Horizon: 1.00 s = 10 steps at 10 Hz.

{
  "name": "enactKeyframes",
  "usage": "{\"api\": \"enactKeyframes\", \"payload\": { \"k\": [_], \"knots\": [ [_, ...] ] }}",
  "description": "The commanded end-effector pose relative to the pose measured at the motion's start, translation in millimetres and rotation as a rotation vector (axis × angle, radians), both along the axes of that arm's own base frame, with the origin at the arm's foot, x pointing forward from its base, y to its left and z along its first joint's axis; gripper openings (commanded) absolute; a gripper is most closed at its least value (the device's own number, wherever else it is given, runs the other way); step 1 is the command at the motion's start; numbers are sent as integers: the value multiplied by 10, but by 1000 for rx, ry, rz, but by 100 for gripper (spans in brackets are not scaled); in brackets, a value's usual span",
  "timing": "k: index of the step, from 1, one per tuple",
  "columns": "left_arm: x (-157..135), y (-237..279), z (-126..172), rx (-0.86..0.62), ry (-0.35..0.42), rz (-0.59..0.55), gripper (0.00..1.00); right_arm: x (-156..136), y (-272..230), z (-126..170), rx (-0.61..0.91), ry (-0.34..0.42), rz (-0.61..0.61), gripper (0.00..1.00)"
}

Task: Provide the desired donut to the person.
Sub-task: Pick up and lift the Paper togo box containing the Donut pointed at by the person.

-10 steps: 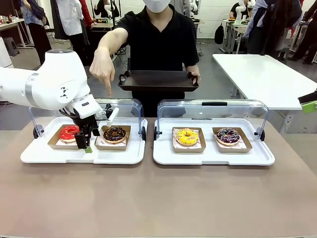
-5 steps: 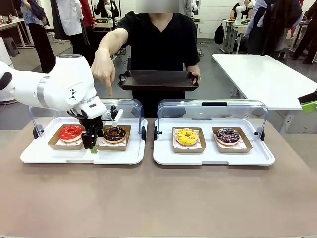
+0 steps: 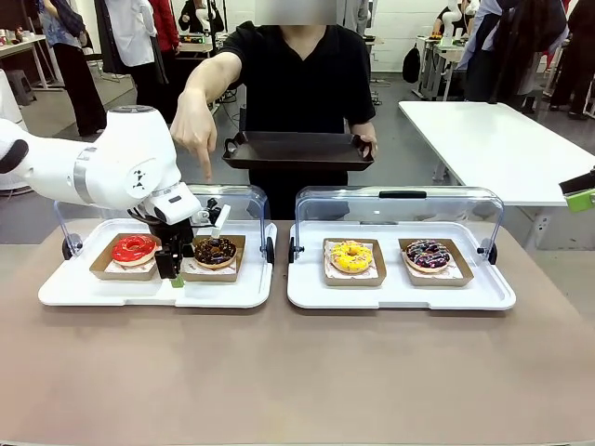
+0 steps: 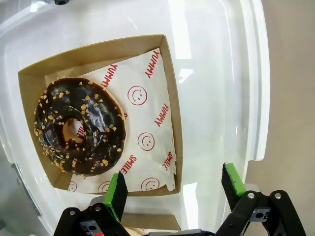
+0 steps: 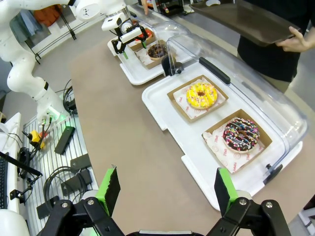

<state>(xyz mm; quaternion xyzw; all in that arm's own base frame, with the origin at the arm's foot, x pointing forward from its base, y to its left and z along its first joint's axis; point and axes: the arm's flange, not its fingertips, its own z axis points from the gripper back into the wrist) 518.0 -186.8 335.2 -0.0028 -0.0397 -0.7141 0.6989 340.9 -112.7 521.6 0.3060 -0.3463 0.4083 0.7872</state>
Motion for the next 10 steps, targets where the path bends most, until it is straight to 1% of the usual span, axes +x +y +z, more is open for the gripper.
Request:
{"api": "enactKeyframes", "payload": {
  "k": [1,4,7,8,10],
  "knots": [
    [81,-33,-41,25,-8,22,100,21,-10,-1,28,-17,7,100],
    [90,-46,-75,24,2,15,100,21,-10,-1,28,-17,7,100],
    [94,-51,-74,16,-12,17,17,21,-10,-1,28,-17,7,100],
    [99,-54,-66,17,-12,17,0,21,-10,-1,28,-17,7,100],
    [101,-62,-66,14,-10,23,0,21,-10,-1,28,-17,7,100]
  ]
}}
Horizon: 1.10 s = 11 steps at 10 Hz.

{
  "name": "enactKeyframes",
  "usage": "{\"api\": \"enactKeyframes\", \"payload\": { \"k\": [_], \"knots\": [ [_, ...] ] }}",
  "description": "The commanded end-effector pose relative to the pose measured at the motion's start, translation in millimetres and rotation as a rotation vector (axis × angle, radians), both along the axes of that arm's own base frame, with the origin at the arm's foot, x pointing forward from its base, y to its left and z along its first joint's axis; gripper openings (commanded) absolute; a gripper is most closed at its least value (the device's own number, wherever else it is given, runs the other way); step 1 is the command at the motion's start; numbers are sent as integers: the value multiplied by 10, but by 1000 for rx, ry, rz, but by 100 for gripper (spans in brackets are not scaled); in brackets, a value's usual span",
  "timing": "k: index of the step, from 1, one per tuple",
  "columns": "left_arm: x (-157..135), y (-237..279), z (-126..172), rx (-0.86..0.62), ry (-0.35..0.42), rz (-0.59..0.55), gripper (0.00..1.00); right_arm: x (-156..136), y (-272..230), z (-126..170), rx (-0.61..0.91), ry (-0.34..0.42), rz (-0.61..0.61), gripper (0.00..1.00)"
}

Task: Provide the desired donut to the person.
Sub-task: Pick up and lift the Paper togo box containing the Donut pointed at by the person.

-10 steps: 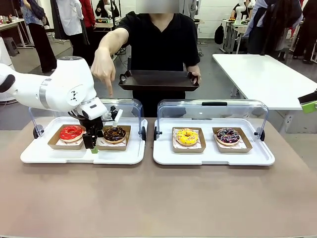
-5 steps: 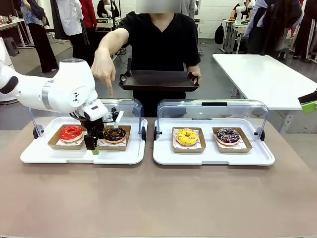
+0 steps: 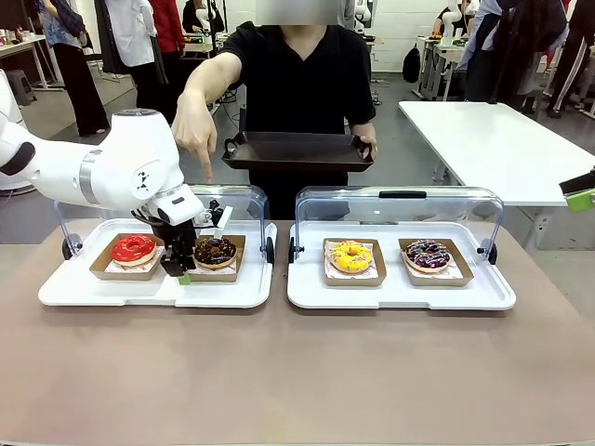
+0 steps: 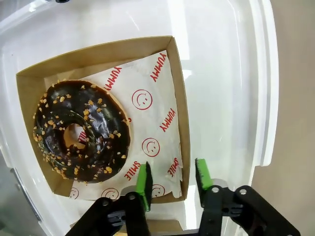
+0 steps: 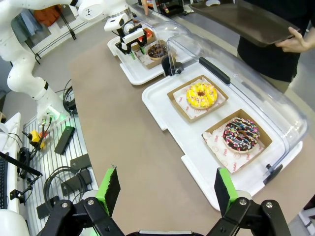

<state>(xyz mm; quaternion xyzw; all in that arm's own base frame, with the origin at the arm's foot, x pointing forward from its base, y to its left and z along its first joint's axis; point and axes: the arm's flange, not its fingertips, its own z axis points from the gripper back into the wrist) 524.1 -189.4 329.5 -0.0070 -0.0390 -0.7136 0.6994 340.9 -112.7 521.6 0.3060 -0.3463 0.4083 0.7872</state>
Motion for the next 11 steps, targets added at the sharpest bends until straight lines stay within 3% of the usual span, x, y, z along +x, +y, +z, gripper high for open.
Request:
{"api": "enactKeyframes", "payload": {
  "k": [1,2,8,9,11],
  "knots": [
    [44,-39,-8,17,-17,24,9,21,-10,-1,28,-17,7,100],
    [45,-44,-2,15,-16,23,0,21,-10,-1,28,-17,7,100],
    [-9,-17,106,2,3,-33,0,21,-10,-1,28,-17,7,100],
    [-79,-34,176,-16,30,-53,0,21,-10,-1,28,-17,7,100],
    [-429,-76,640,24,85,-63,0,21,-10,-1,28,-17,7,100]
  ]
}}
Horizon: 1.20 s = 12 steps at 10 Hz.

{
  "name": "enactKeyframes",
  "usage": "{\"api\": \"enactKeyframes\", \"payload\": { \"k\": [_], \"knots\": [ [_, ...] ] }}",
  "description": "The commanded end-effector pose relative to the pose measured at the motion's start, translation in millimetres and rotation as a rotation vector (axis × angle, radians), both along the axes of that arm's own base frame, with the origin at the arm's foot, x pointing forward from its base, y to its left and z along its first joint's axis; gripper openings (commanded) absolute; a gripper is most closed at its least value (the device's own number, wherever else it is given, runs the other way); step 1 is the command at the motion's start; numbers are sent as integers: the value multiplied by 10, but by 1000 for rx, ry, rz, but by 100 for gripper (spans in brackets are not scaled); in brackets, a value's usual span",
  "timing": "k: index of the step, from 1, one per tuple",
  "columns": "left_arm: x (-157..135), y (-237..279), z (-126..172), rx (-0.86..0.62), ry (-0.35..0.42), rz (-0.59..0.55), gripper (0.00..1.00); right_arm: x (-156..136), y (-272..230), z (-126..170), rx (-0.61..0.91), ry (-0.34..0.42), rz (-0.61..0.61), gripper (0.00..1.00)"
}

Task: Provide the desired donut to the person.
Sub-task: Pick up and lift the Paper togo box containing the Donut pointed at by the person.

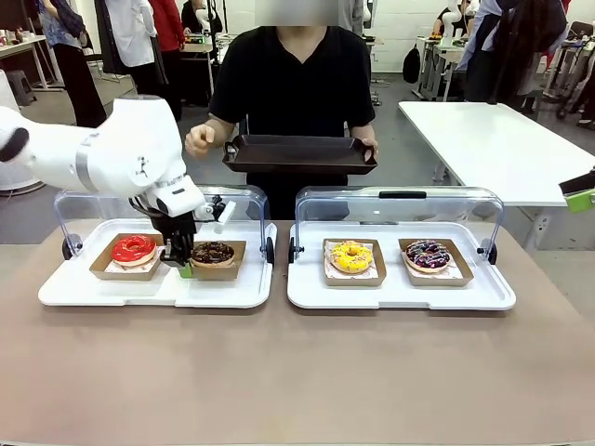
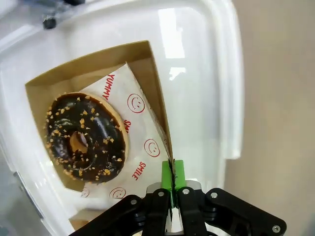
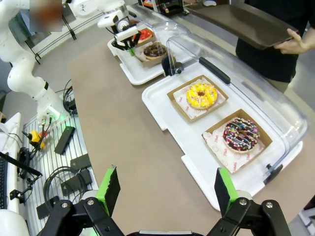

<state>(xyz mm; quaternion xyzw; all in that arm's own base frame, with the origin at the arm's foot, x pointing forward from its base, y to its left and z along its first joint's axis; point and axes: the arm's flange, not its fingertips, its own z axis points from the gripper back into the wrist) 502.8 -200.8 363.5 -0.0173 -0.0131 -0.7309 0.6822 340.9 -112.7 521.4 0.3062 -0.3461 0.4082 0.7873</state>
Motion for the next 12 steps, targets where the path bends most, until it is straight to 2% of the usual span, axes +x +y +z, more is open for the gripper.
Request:
{"api": "enactKeyframes", "payload": {
  "k": [1,4,7,9,12],
  "knots": [
    [-441,35,649,-18,35,-27,0,21,-10,1,28,-18,7,100],
    [-1146,11,1576,-16,21,-65,0,21,-10,1,28,-18,7,100],
    [-1472,-81,2227,15,-52,-20,0,21,-10,1,28,-18,7,100],
    [-1446,-112,2427,18,-80,8,0,21,-10,1,28,-18,7,100],
    [-1233,-47,2330,4,-47,8,0,21,-10,1,28,-18,7,100]
  ]
}}
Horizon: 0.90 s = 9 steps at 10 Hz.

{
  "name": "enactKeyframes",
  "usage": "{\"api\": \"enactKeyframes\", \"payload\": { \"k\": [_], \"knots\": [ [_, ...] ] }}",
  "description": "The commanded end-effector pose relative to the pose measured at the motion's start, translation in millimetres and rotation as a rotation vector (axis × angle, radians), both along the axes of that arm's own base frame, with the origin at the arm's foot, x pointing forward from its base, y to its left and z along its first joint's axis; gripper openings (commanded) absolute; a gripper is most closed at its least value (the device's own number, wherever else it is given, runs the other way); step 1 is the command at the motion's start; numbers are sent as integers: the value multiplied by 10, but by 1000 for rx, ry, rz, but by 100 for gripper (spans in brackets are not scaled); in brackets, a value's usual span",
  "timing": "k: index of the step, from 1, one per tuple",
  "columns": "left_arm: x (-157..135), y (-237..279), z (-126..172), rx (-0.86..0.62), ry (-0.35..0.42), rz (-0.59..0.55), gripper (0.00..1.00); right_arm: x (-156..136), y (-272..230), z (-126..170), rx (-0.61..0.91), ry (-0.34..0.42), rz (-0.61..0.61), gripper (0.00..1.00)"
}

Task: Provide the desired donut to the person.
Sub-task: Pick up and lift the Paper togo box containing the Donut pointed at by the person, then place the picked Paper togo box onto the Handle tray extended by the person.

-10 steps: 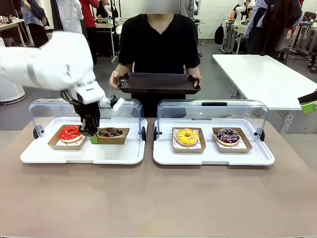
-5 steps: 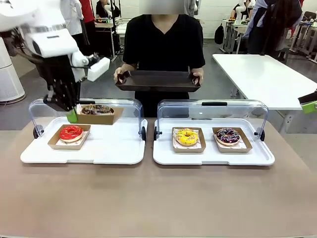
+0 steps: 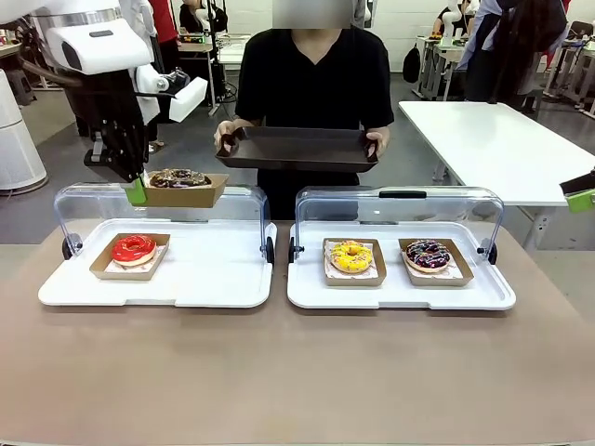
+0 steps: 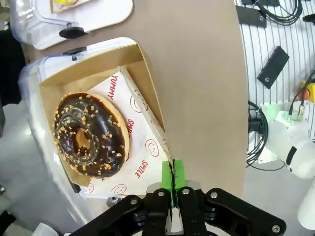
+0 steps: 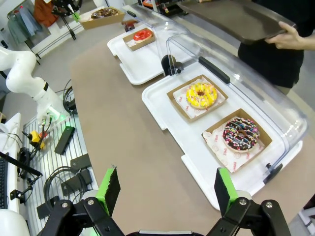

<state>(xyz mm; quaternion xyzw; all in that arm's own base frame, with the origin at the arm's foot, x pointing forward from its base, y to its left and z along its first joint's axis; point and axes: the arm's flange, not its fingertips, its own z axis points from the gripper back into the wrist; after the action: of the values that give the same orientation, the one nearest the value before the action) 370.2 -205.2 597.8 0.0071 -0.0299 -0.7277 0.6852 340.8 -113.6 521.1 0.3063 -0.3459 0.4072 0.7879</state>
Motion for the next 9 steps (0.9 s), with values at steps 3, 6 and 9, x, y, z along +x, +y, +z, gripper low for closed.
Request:
{"api": "enactKeyframes", "payload": {
  "k": [3,6,9],
  "knots": [
    [-88,-23,78,-2,-18,-8,0,22,-2,4,27,-19,9,100],
    [-88,-23,78,-2,-18,-8,0,22,-2,4,27,-19,9,100],
    [-88,-23,78,-2,-18,-8,0,22,-2,4,27,-19,9,100]
  ]
}}
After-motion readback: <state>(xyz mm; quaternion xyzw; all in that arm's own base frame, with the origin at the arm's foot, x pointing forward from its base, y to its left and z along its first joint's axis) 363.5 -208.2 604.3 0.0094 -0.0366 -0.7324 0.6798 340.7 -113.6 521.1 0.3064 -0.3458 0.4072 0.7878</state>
